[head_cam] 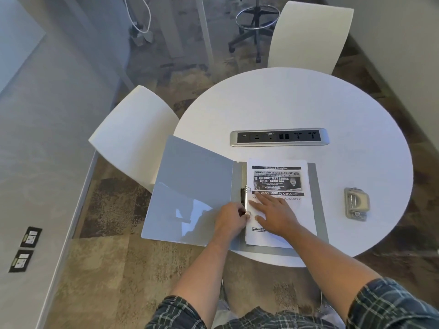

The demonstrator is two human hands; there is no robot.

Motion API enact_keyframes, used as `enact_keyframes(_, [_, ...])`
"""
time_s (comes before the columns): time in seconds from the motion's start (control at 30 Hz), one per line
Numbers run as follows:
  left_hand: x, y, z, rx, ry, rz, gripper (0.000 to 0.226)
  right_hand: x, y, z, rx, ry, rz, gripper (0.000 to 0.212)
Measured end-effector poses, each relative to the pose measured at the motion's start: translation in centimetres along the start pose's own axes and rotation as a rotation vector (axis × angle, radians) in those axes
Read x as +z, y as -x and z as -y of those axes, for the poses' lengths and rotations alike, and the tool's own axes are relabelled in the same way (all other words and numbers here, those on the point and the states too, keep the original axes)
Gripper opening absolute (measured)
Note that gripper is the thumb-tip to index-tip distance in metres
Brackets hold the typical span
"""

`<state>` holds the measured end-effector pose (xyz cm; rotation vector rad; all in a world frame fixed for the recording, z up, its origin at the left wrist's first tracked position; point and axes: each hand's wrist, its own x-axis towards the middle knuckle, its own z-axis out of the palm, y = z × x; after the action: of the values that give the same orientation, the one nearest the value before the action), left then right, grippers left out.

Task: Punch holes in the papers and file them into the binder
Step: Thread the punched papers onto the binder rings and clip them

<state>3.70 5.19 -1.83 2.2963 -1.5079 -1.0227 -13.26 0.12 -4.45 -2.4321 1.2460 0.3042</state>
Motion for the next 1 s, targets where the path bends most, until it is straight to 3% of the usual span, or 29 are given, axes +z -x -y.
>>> enact_keyframes(0.23, [0.1,-0.2,-0.4,-0.015,0.023,-0.058,0.036,0.4,0.0,0.3,0.024,0.094,0.056,0.061])
enact_keyframes(0.43, [0.1,-1.5,-0.7,-0.176,0.125,-0.157,0.016,-0.2,-0.8,0.0,0.013,0.079,0.125,0.064])
enact_keyframes(0.67, [0.6,-4.0,-1.9,-0.378,0.25,-0.055,0.034,0.6,-0.9,-0.5,0.014,0.022,0.132,0.065])
enact_keyframes(1.0, [0.1,-3.9,-2.1,-0.373,0.172,-0.01,0.015,1.0,-0.9,-0.5,0.032,-0.032,0.119,0.069])
